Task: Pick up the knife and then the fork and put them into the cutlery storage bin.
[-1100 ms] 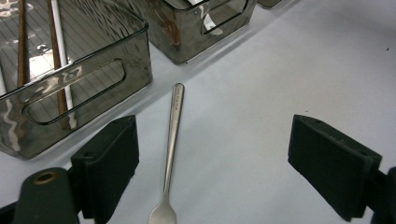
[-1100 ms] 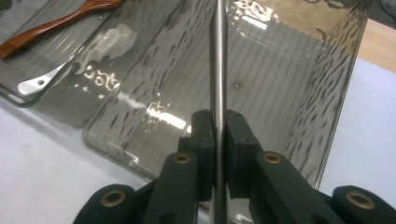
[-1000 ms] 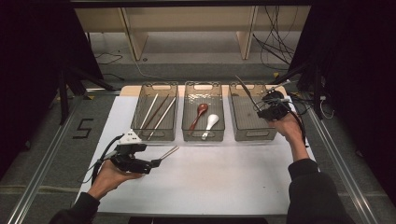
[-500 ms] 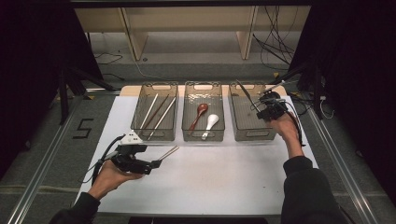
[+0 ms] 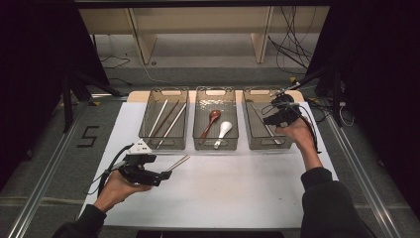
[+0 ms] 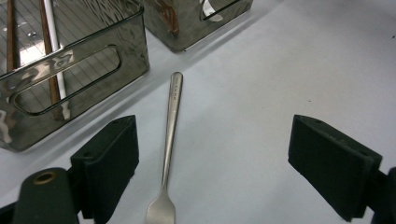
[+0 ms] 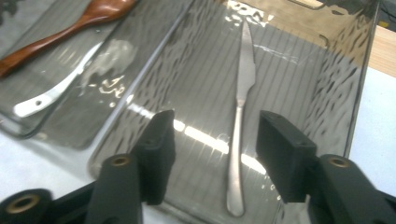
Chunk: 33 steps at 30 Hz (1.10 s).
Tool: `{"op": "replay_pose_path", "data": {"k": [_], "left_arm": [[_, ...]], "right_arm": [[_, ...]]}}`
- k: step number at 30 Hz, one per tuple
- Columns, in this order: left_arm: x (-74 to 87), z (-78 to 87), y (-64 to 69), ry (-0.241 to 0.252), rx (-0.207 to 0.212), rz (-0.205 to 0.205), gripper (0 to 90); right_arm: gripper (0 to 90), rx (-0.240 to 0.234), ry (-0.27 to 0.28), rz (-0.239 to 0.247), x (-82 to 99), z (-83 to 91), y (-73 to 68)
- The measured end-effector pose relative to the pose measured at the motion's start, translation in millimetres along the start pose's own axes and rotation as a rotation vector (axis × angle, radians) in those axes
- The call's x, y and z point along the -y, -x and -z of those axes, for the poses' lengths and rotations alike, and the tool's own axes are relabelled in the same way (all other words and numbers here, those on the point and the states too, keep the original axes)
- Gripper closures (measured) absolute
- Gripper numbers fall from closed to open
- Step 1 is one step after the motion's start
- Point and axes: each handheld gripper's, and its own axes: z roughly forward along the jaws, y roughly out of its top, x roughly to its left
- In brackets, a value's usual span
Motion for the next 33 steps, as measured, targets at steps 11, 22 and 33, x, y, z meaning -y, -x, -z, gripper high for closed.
{"op": "replay_pose_path", "data": {"k": [11,22,33], "left_arm": [[-0.4,-1.9,-6.4,-0.039,-0.016,0.006,15.6],[0.7,-13.9,-11.5,-0.148,-0.052,-0.015,15.9],[2.0,-21.9,-13.7,-0.185,-0.056,-0.013,16.6]], "right_arm": [[32.9,-0.121,0.100,0.057,25.5,32.9,-24.9],[31.3,-0.218,0.143,0.137,70.8,54.0,-60.5],[29.5,-0.266,0.165,0.141,97.7,60.2,-75.1]]}}
